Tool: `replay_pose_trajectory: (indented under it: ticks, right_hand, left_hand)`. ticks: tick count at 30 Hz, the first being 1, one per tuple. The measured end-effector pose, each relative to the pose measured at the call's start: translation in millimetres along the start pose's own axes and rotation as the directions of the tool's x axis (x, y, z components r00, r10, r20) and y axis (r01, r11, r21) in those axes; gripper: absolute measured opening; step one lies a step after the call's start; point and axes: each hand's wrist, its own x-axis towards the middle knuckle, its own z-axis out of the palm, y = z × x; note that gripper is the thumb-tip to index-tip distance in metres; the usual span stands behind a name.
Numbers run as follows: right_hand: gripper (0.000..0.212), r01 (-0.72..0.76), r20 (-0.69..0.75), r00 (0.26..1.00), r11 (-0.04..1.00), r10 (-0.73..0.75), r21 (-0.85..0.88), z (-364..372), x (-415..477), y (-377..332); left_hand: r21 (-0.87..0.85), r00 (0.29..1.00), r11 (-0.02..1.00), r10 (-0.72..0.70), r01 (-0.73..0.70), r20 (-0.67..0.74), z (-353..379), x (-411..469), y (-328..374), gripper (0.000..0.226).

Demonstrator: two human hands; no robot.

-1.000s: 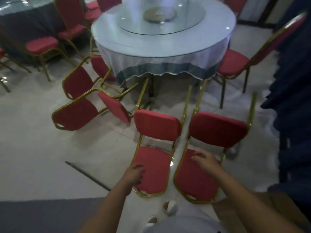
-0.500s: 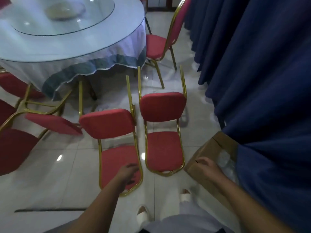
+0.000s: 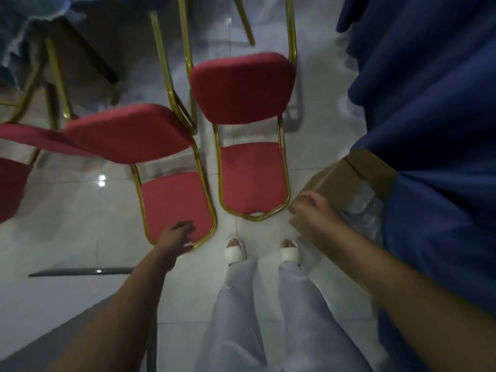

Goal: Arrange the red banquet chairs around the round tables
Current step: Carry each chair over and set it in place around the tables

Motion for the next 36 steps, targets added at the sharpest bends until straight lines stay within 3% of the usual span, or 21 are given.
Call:
replay_pose_trajectory:
  ticks: [6,10,12,14,17,20,22,24,27,32,36]
  right_hand:
    - [0.031,-0.048,-0.05,0.998,0.996,0.044,-0.078,45.8,149.9,30.7]
    - [0.018,-0.126,-0.124,0.986,0.987,0.113,-0.099,77.3,277.0,68.6]
    - [0.029,-0.164,-0.155,0.978,0.978,0.143,-0.132,88.4,338.7,92.3]
    - [0.056,-0.185,-0.179,0.971,0.971,0.156,-0.154,96.5,399.8,116.3]
    - [0.08,-0.241,-0.17,0.961,0.961,0.217,-0.137,100.2,477.0,149.8]
    - [0.08,-0.289,-0.142,0.95,0.956,0.279,-0.056,102.7,535.6,177.6]
    - [0.067,-0.31,-0.052,0.95,0.951,0.309,-0.003,106.9,561.1,190.7]
    - [0.048,-0.334,0.046,0.942,0.942,0.332,0.039,114.5,577.3,197.3]
    - [0.032,-0.356,0.054,0.934,0.932,0.353,0.065,115.0,571.2,193.4]
    - [0.026,-0.35,0.033,0.937,0.932,0.348,0.096,101.4,498.8,141.8]
    - [0.039,-0.356,0.023,0.935,0.933,0.355,0.048,79.5,416.8,83.9]
  left_hand:
    - [0.085,0.997,0.996,-0.034,0.028,0.062,65.6,161.1,-18.9,0.016]
    - [0.12,0.996,0.993,-0.012,0.002,0.084,104.1,284.2,-31.1,0.027]
    - [0.14,0.996,0.99,-0.004,-0.008,0.085,121.6,344.2,-40.1,0.032]
    - [0.134,0.996,0.991,0.013,-0.024,0.085,138.3,401.5,-51.4,0.04]
    - [0.13,0.996,0.988,0.072,-0.079,0.058,160.4,475.9,-64.8,0.065]
    - [0.127,0.994,0.986,0.098,-0.105,0.057,178.5,533.9,-74.9,0.077]
    - [0.076,0.992,0.992,0.095,-0.102,0.086,189.4,560.7,-81.6,0.059]
    - [0.028,0.986,0.991,0.125,-0.129,0.115,195.3,573.8,-86.9,0.047]
    - [0.029,0.974,0.983,0.174,-0.18,0.146,193.9,565.5,-87.0,0.046]
    - [0.051,0.979,0.979,0.193,-0.196,0.068,153.2,478.5,-50.4,0.035]
    - [0.065,0.983,0.983,0.17,-0.174,0.061,111.5,380.6,-8.1,0.027]
